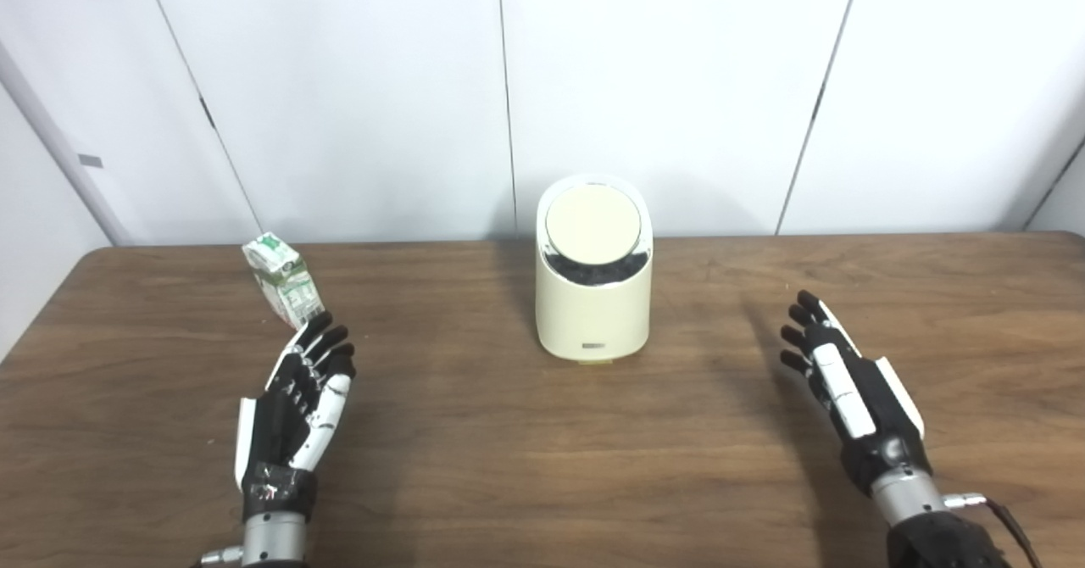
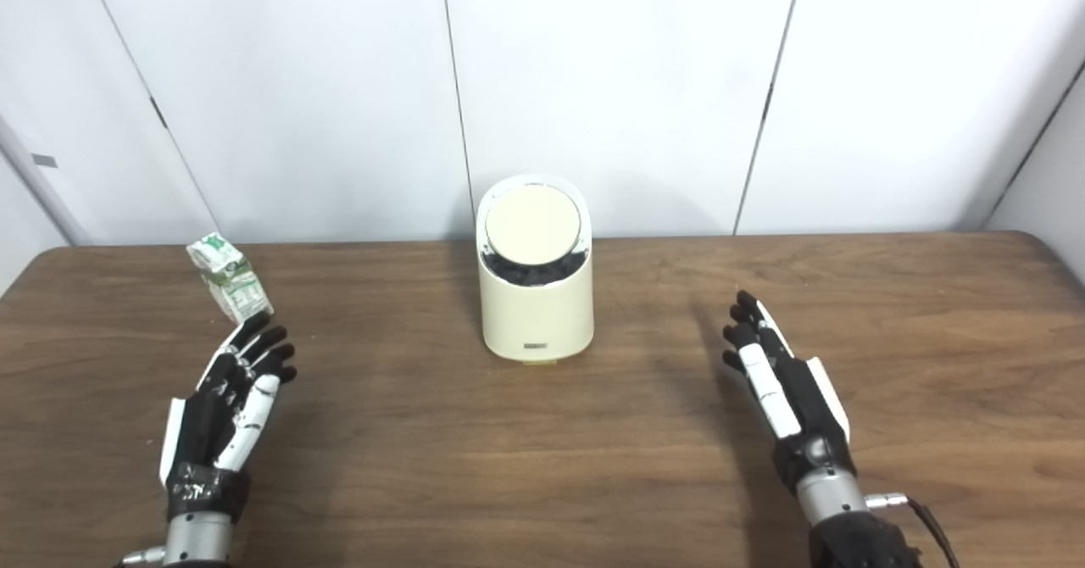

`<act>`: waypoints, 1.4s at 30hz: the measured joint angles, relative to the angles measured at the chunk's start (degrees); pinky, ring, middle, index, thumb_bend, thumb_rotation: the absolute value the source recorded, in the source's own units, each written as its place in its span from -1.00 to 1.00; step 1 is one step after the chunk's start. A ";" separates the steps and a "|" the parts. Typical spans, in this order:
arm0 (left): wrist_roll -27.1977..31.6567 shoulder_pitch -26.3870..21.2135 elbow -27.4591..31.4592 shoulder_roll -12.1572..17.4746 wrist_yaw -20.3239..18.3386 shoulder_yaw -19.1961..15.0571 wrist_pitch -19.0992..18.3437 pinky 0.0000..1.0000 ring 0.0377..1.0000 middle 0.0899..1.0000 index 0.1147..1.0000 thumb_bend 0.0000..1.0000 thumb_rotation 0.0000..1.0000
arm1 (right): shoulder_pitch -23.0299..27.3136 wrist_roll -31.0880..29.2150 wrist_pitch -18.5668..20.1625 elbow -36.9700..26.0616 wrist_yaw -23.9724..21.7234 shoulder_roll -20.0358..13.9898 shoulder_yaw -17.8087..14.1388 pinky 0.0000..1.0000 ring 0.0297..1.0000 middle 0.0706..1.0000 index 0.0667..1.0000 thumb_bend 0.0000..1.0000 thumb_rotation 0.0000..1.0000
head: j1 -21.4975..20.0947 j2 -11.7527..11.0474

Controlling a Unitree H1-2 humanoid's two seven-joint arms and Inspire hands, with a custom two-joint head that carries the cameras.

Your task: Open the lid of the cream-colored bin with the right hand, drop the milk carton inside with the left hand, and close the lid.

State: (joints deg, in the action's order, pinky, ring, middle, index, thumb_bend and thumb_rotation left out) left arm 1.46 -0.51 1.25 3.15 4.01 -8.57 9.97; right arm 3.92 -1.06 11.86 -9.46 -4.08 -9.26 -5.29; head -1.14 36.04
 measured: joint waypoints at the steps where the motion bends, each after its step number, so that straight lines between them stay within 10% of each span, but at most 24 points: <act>1: -0.03 0.00 0.00 0.01 0.00 0.01 0.00 0.51 0.59 0.63 0.76 -0.13 -0.01 | 0.00 -0.01 0.00 0.00 0.00 0.00 0.00 0.77 0.85 0.91 0.94 0.13 0.77 | 0.00 0.00; 24: -1.21 0.03 0.15 0.01 0.09 0.11 -0.23 0.49 0.58 0.62 0.76 -0.15 -0.05 | 0.04 -0.16 -0.04 0.00 0.17 0.02 -0.04 0.77 0.85 0.91 0.94 0.14 0.71 | -0.88 -0.44; 42: -3.46 1.13 0.28 -0.21 0.50 0.70 1.98 0.51 0.60 0.68 0.80 -0.31 -0.35 | 0.60 8.63 -0.22 -2.28 4.37 1.04 2.24 0.48 0.66 0.74 0.81 0.44 0.19 | -1.41 -8.78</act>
State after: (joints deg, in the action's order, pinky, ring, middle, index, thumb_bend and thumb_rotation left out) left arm -2.00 0.62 1.53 2.94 4.51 -7.87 11.95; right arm 4.52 7.57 11.63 -11.74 0.29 -8.22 -3.06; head -2.55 27.25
